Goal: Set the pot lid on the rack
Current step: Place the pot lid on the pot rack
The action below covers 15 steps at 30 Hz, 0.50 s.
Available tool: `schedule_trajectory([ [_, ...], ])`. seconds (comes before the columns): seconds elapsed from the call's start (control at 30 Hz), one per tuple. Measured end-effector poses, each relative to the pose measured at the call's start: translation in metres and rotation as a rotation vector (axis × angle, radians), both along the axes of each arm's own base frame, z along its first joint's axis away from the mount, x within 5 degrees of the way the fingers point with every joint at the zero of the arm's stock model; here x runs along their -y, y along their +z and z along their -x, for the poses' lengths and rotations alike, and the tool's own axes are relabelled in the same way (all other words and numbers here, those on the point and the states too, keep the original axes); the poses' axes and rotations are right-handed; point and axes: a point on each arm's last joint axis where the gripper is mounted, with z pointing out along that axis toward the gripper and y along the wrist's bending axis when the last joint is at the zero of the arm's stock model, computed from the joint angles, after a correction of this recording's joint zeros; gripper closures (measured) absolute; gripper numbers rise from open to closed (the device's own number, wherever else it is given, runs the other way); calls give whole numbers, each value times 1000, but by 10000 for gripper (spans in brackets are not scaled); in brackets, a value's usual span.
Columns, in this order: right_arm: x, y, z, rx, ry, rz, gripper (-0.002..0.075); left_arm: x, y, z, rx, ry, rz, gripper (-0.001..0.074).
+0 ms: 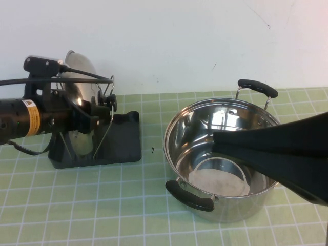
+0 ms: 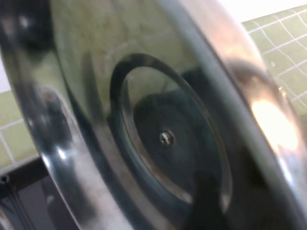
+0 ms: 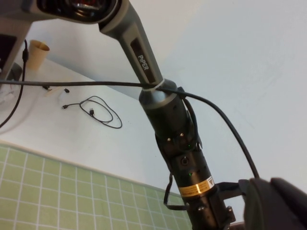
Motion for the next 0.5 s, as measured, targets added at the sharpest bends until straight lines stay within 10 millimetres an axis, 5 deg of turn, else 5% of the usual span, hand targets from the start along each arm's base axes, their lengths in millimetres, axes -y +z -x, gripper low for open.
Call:
schedule_trajectory([
  [0.2,0,0,0,-14,0,-4,727,-7,9,-1,57,63,-65,238],
  [0.5,1,1,-3,-15,-35,-12,727,-19,63,21,274,163,-178,232],
])
